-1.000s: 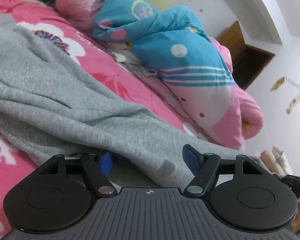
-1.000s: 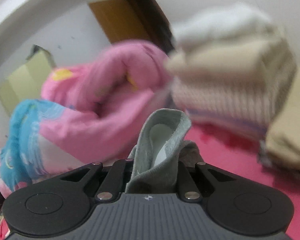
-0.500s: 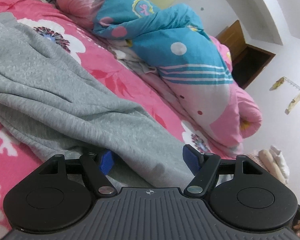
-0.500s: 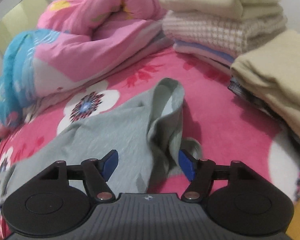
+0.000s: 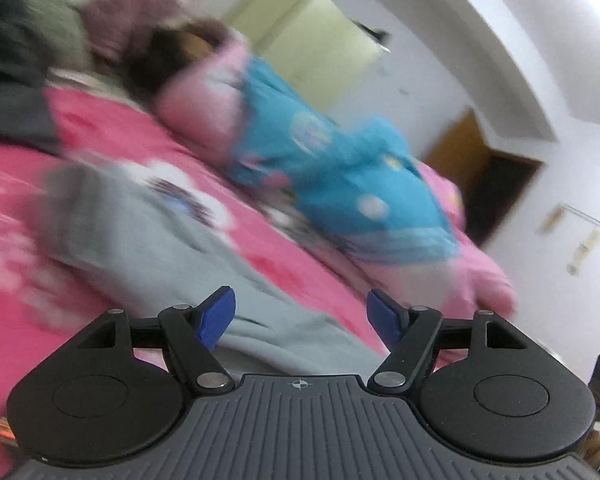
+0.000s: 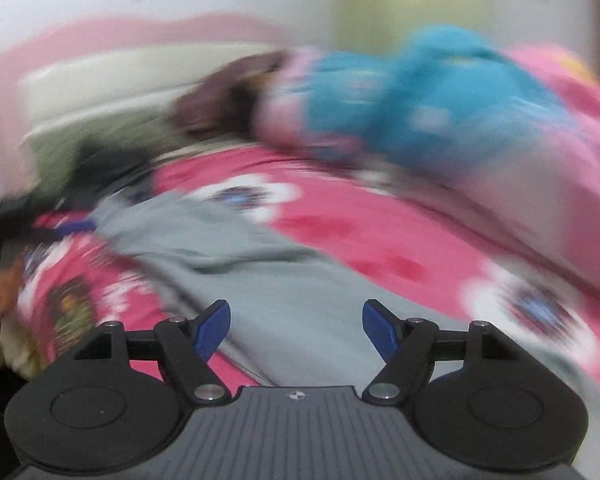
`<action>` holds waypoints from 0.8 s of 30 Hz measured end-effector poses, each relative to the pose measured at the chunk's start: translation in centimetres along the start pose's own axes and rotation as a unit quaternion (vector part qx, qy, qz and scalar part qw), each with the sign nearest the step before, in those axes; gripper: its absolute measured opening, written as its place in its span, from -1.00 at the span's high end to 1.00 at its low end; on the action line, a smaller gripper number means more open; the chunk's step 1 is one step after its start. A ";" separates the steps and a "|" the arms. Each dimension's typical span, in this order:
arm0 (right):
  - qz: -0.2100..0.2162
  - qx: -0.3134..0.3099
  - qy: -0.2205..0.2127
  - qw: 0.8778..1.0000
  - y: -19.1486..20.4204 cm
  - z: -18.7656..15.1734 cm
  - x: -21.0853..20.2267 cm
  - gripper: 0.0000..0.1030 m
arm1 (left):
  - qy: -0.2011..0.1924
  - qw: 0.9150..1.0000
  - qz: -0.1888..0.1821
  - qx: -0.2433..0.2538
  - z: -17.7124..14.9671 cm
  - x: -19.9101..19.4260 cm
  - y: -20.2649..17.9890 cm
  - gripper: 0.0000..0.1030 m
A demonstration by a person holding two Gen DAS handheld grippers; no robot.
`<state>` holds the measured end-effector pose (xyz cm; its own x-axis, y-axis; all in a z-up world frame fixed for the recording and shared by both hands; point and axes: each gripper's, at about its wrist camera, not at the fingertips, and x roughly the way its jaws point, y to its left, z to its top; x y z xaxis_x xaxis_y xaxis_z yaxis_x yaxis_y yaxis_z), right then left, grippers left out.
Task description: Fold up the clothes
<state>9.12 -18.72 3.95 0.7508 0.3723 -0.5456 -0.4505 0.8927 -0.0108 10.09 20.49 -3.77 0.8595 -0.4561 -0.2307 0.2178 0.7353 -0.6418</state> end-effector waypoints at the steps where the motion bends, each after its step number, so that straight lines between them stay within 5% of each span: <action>1: 0.017 -0.025 0.003 1.000 1.6 0.8 2.2 -0.47 | -0.009 1.000 0.014 -0.007 0.4 -0.5 1.1 -0.42; 5: 0.071 -0.115 0.020 0.991 8.0 2.9 10.2 -0.47 | -0.014 0.998 0.053 -0.017 1.5 -1.2 4.5 -0.46; 9: 0.091 -0.204 0.041 0.974 13.5 2.7 16.4 -0.46 | 0.021 0.998 0.049 -0.042 1.5 -0.2 6.3 -0.46; 15: 0.102 -0.236 0.032 0.966 15.4 2.3 18.0 -0.38 | 0.045 0.998 0.038 -0.009 0.5 2.0 5.3 -0.39; 20: 0.081 -0.241 0.022 0.967 13.4 2.0 17.0 -0.33 | 0.061 0.996 0.058 -0.022 0.0 4.5 5.3 0.37; 24: 0.054 -0.228 0.018 0.972 10.7 1.7 16.3 -0.30 | 0.037 0.996 0.061 -0.044 0.3 4.2 5.5 0.66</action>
<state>17.39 -2.67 -3.63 0.6736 0.4415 -0.5928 -0.6992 0.6407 -0.3172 15.08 22.77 -8.01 0.8401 -0.4035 -0.3625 0.0693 0.7426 -0.6662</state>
